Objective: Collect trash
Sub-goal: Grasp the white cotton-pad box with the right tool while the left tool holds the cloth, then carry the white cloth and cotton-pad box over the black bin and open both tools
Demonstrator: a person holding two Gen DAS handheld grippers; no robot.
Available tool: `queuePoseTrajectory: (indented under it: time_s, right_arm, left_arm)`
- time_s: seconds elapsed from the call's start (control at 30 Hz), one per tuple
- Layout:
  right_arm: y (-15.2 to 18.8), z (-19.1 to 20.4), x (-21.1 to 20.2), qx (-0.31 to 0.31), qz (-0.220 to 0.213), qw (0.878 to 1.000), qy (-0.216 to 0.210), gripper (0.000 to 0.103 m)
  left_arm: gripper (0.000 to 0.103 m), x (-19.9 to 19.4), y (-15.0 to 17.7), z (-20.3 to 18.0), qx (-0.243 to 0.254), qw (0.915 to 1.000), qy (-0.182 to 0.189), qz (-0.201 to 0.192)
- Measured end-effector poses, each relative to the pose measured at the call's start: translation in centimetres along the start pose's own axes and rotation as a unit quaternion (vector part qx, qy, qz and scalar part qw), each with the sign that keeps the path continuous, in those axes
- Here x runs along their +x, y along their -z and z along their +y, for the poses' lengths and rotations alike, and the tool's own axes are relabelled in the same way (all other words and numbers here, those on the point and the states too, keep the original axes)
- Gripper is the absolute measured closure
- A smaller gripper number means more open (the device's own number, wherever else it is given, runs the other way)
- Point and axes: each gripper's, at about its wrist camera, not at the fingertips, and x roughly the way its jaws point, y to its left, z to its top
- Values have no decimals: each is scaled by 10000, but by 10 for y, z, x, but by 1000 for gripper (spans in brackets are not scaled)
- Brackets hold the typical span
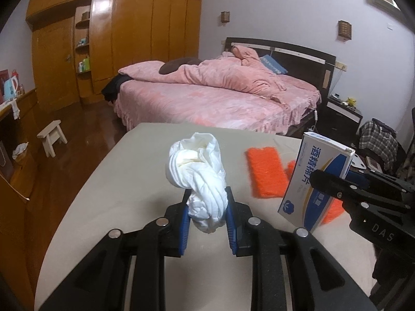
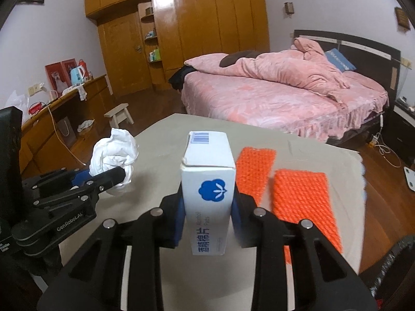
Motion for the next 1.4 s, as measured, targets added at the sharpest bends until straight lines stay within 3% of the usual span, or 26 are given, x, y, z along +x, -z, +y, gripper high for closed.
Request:
queuePoseTrajectory:
  time_s: [0.4,0.83,1.4]
  right_arm:
    - [8,-34,-68,155,-254,9989,369,74]
    - [31,-77,-154,257,-514,9930,1036,74]
    - [87,-151,-242,874,-674,9733,2012,74]
  left_arm:
    - [79,-31,-7,-57,253,9990,330,-181]
    - [79,-68,0,-135,521,9941,878,-371]
    - [79,-100,19,-251,1194,9734,1916,-399]
